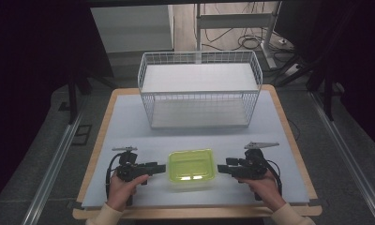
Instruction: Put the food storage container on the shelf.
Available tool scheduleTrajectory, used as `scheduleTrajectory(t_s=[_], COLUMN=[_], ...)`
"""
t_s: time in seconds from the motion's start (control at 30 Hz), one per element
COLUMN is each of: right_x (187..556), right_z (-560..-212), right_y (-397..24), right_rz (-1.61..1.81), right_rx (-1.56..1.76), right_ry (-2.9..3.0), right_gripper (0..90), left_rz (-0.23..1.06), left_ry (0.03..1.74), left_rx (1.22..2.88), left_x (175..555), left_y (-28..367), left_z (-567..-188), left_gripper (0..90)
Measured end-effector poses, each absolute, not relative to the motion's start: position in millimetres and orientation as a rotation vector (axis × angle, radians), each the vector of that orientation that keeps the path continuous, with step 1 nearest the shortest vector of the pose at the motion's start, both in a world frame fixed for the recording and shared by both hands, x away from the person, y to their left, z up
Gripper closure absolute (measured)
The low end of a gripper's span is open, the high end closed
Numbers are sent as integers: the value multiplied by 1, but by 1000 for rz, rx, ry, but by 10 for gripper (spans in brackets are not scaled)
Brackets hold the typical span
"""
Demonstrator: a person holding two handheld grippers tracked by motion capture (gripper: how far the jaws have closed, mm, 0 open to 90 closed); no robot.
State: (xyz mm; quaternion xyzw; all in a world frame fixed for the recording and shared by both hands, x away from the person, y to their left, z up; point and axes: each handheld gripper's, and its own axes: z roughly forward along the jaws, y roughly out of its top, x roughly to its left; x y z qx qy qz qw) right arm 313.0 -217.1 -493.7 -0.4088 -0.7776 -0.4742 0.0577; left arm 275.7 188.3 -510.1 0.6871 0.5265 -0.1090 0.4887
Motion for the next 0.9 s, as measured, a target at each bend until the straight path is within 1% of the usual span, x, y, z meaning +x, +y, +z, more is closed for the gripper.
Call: scheduleTrajectory(t_s=[0.23,0.4,0.47,0.5,0.57,0.63,0.67,0.77,0.8,0.87,0.9], right_x=[326,334,336,338,340,341,342,342,342,342,342], right_z=[-502,-508,-508,-509,-511,-511,-513,-513,-514,-514,-515], right_y=[-209,-201,-200,-198,-197,-197,-197,-196,-195,-195,-194], right_rz=[-1375,-1335,-1333,-1323,-1308,-1302,-1301,-1295,-1290,-1286,-1283], right_rx=[-1283,-1299,-1299,-1304,-1307,-1308,-1309,-1311,-1310,-1311,-1308], right_ry=[-2267,-2226,-2217,-2193,-2170,-2165,-2149,-2142,-2141,-2141,-2144], right_gripper=[406,465,478,509,538,550,582,598,618,626,645], left_rz=[-309,-346,-349,-353,-368,-372,-381,-388,-399,-406,-409], left_ry=[1282,1293,1291,1289,1296,1294,1290,1290,1293,1294,1296], left_rx=[1668,1661,1665,1668,1665,1664,1670,1676,1677,1680,1683], left_x=[281,287,288,289,293,294,294,294,293,293,293], left_y=[181,174,173,173,170,169,167,166,165,164,164], left_z=[-515,-521,-521,-522,-523,-523,-524,-525,-527,-528,-529], left_gripper=[391,413,429,439,462,493,502,519,546,556,586])
